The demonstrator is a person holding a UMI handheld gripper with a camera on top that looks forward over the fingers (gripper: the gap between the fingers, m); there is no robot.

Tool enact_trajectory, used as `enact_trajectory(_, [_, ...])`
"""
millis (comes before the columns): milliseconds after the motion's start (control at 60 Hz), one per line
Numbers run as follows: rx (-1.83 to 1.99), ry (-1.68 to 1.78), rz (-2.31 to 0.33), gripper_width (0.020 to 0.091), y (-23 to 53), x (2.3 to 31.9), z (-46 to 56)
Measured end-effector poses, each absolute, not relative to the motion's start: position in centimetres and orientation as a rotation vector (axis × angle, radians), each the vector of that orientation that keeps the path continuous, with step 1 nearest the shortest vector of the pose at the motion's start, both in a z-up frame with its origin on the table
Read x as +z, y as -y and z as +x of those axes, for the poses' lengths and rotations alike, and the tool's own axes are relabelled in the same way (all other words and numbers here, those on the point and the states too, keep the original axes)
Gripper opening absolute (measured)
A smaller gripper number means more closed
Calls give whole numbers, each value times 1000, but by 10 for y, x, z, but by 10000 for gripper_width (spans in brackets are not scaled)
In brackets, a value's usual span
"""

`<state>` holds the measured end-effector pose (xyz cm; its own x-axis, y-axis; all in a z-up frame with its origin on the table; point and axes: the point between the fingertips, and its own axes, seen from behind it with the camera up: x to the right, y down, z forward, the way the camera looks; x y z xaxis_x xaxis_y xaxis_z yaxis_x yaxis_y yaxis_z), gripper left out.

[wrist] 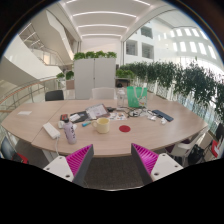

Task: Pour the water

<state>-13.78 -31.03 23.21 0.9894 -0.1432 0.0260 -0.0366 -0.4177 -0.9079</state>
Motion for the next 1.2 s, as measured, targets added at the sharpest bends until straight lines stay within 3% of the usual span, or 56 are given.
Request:
enact_trajectory(267, [-93, -22, -1943, 831, 295, 219, -162])
enact_trajectory(450, [46, 55, -1922, 829, 259, 158, -215])
enact_trajectory(767, [189, 93, -1853, 833, 85, 81, -341])
enact_trajectory(950, [98, 59, -1795, 829, 4, 74, -359])
enact_trajectory(1000, [80, 49, -1787, 793, -12, 71, -359])
enact_trajectory(1067, [47, 38, -1780, 550, -22, 67, -357])
enact_trajectory(1200, [19, 56, -1734, 538, -22, 71, -361])
